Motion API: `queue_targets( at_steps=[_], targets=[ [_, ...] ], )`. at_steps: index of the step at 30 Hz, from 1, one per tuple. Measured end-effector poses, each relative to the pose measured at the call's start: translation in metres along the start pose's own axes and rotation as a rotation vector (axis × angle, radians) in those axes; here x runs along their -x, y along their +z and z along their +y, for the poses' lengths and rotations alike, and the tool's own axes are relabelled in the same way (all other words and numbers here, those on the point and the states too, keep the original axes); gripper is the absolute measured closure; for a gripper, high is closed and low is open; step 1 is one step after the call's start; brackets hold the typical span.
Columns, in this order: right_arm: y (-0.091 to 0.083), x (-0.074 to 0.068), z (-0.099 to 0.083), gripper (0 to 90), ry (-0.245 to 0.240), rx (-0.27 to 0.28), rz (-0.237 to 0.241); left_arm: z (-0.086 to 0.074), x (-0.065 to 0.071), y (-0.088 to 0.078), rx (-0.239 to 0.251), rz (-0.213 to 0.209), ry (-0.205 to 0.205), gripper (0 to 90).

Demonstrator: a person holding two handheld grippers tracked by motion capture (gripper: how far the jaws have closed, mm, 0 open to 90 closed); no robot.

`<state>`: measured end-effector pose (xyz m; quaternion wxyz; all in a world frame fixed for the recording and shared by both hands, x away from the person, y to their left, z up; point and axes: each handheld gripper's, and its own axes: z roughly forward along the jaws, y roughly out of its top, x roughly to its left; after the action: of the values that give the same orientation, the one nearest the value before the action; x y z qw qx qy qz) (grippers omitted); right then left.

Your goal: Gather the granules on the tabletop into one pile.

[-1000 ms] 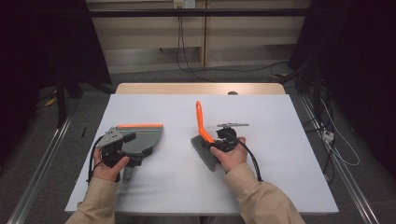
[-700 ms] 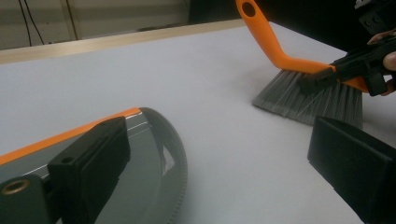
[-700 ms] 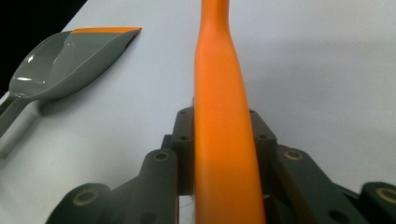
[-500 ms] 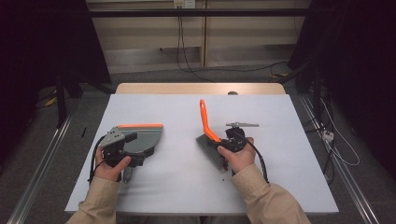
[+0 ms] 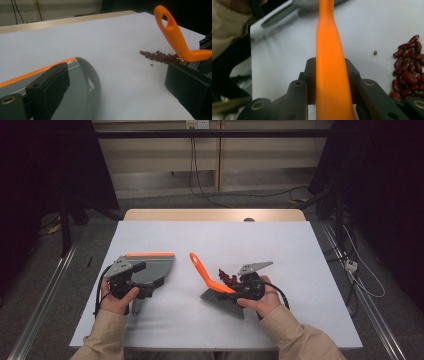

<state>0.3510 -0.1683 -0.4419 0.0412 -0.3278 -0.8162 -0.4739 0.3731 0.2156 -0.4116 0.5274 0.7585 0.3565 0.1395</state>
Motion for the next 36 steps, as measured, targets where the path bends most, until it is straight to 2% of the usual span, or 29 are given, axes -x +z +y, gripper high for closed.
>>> queue_targets(
  at_steps=[1,3,5,6,11,15,18,19,27,30,33,36],
  targets=[
    [-0.001,0.004,-0.001,71.1,-0.042,-0.010,0.005,0.000,0.000,0.000,-0.004,0.001,0.000,5.7],
    [-0.004,0.013,-0.001,71.1,-0.039,-0.003,0.031,0.000,0.000,0.000,-0.004,0.001,0.000,5.7],
    [-0.005,0.021,0.000,70.8,-0.080,-0.005,0.034,0.000,0.000,0.001,-0.003,0.001,-0.001,5.7],
    [-0.004,0.025,0.001,70.9,-0.075,-0.005,0.041,0.000,0.000,0.001,-0.003,0.002,-0.002,5.7],
    [-0.002,0.037,0.009,70.8,-0.141,-0.005,0.036,0.000,-0.001,0.001,-0.006,0.002,-0.002,5.7],
    [0.000,0.046,0.014,70.8,-0.160,-0.002,0.046,0.000,-0.002,0.001,-0.008,0.005,-0.003,5.7],
    [0.001,0.049,0.017,70.9,-0.197,0.003,0.051,0.000,-0.002,0.002,-0.008,0.005,-0.003,5.7],
    [0.002,0.051,0.017,70.9,-0.197,0.005,0.063,0.000,-0.002,0.002,-0.007,0.005,-0.002,5.7],
    [0.002,0.050,0.022,71.1,-0.221,0.013,0.078,0.000,-0.001,0.003,-0.009,0.003,-0.001,5.7],
    [-0.005,0.049,0.026,71.1,-0.217,0.049,0.081,0.000,-0.002,0.002,-0.008,0.005,-0.001,5.7],
    [-0.016,0.054,0.033,71.1,-0.212,0.095,0.050,0.000,-0.002,0.002,-0.010,0.002,-0.001,5.7],
    [-0.025,0.064,0.041,71.1,-0.214,0.126,-0.003,0.000,-0.002,0.003,-0.010,0.004,-0.001,5.7]
  ],
)
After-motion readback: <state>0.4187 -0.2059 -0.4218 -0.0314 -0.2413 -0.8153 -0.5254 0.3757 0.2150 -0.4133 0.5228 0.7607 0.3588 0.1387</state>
